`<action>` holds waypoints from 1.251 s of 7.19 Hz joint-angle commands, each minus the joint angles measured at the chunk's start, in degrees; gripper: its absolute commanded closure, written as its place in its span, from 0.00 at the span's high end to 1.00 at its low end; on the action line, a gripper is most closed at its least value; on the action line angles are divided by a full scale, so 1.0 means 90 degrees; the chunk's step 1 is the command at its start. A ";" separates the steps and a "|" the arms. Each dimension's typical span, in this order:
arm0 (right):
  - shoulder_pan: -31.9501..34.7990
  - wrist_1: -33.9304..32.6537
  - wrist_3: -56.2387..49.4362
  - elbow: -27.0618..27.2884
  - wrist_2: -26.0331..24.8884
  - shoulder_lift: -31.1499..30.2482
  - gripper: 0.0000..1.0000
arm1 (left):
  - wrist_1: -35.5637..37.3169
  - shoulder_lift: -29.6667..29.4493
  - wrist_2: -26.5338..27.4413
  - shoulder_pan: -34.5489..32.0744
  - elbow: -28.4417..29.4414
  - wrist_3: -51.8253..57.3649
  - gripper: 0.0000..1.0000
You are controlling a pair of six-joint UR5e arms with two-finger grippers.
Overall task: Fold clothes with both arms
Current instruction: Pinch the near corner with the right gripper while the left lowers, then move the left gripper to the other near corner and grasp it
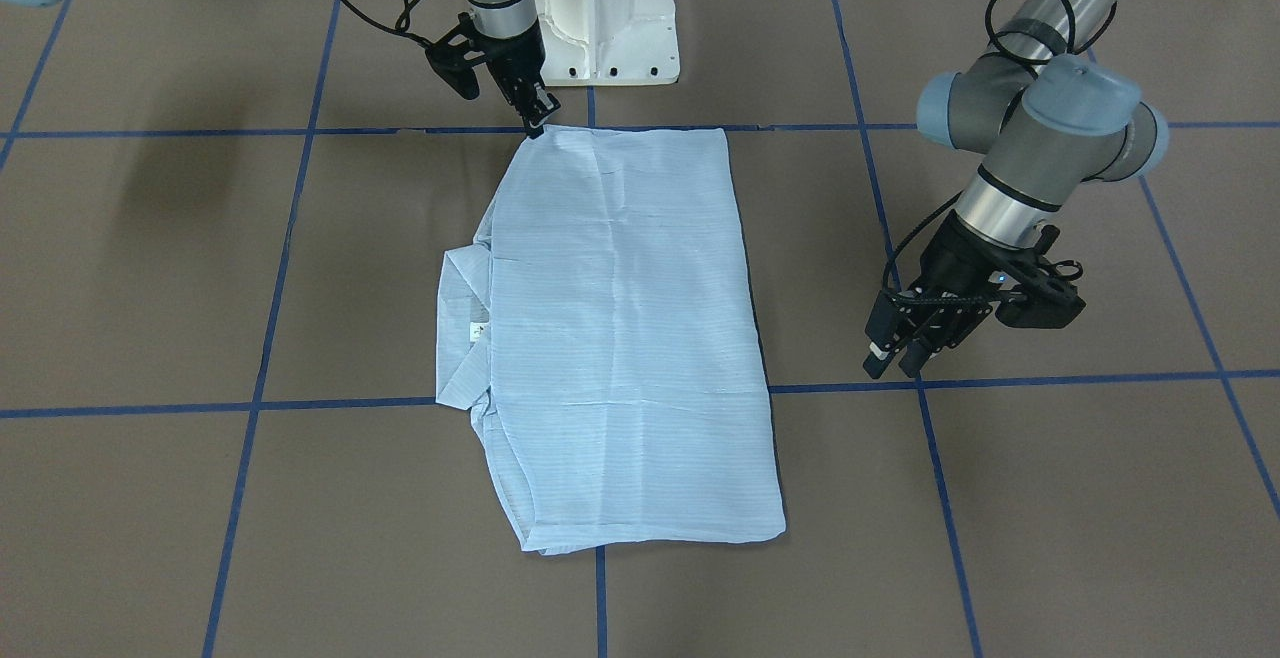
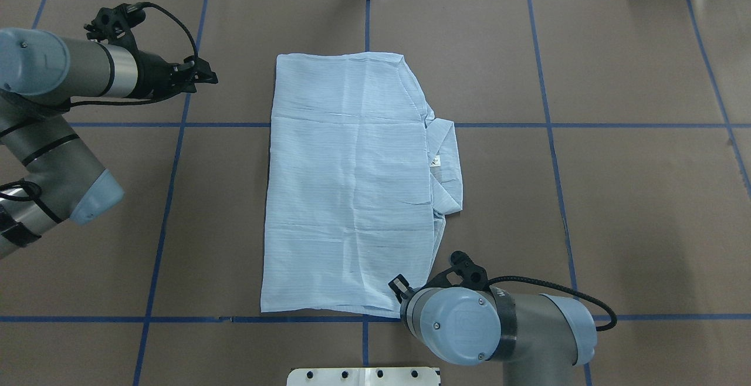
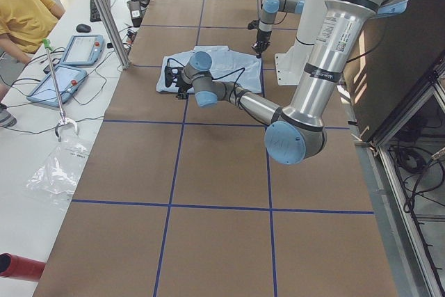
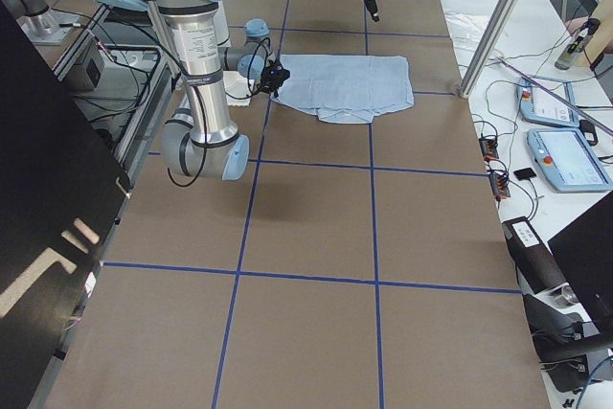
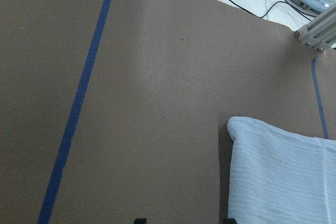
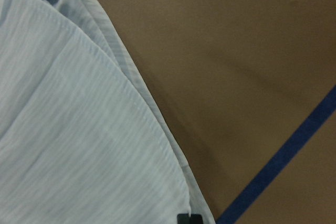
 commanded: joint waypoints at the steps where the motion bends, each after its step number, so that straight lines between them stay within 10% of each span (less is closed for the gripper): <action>1: 0.0002 0.0000 -0.0005 0.0247 0.0095 -0.0247 0.00 | -0.0010 0.0343 -0.0498 0.0129 -0.0775 -0.1233 0.58; 4: -0.0008 -0.0010 -0.0005 0.0258 0.0104 -0.0258 0.00 | -0.0029 0.1526 0.0178 0.1472 -0.2126 -0.2726 0.58; 9: 0.0002 -0.0010 -0.0014 0.0267 0.0095 -0.0248 0.00 | 0.0417 0.1558 0.1890 0.3799 -0.2167 -0.4470 0.58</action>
